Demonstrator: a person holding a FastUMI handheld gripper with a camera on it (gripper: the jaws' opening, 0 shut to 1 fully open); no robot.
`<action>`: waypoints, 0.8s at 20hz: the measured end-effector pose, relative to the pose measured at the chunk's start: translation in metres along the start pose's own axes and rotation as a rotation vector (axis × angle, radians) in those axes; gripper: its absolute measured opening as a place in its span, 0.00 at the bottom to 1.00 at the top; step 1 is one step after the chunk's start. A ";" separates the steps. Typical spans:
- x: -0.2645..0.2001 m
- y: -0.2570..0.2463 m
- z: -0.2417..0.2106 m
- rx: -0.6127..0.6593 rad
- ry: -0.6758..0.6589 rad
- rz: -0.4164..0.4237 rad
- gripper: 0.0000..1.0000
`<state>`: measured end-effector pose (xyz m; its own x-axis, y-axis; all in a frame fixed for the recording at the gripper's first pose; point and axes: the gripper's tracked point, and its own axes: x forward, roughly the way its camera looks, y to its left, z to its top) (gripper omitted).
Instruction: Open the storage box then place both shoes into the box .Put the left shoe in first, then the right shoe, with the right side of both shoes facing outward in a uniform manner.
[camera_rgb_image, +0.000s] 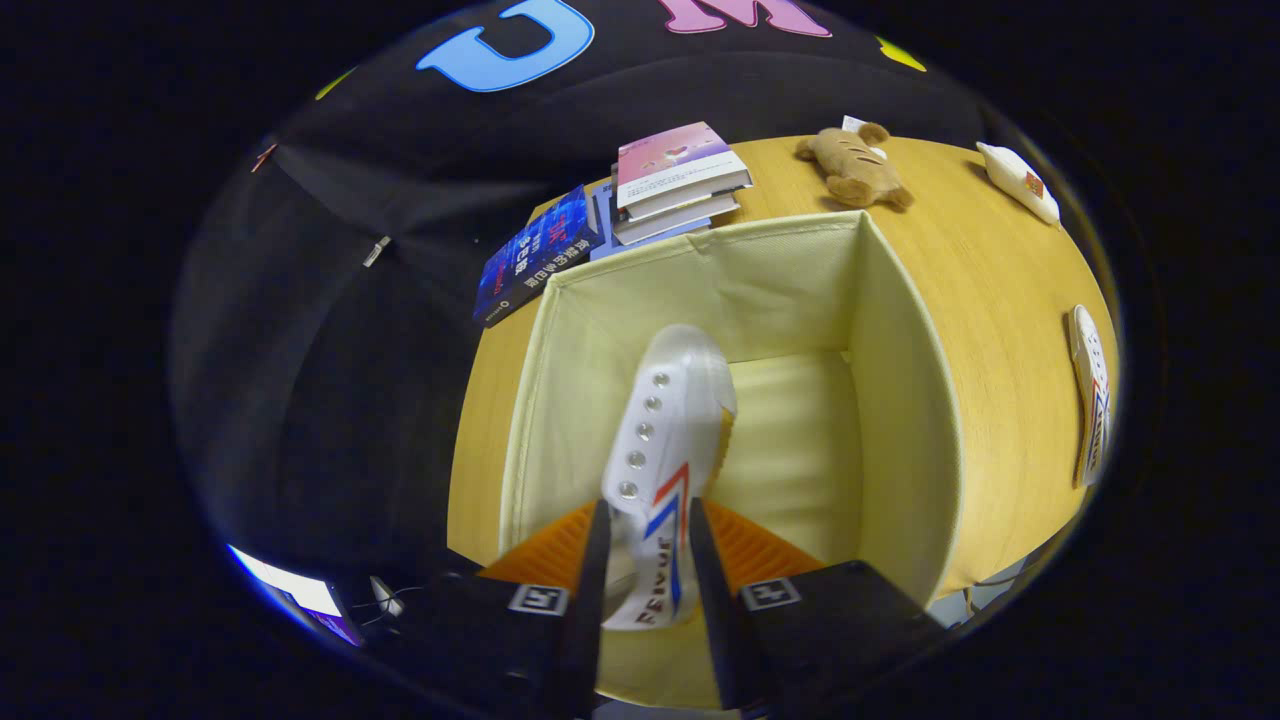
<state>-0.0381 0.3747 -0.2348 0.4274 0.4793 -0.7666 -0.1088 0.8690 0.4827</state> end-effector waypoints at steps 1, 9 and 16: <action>-0.006 0.000 0.004 -0.015 -0.014 0.008 0.71; -0.111 -0.068 0.058 -0.184 -0.222 -0.021 0.98; -0.183 -0.190 0.087 -0.193 -0.293 -0.108 0.99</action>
<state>-0.0174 0.1109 -0.1490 0.6814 0.3519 -0.6418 -0.2041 0.9334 0.2951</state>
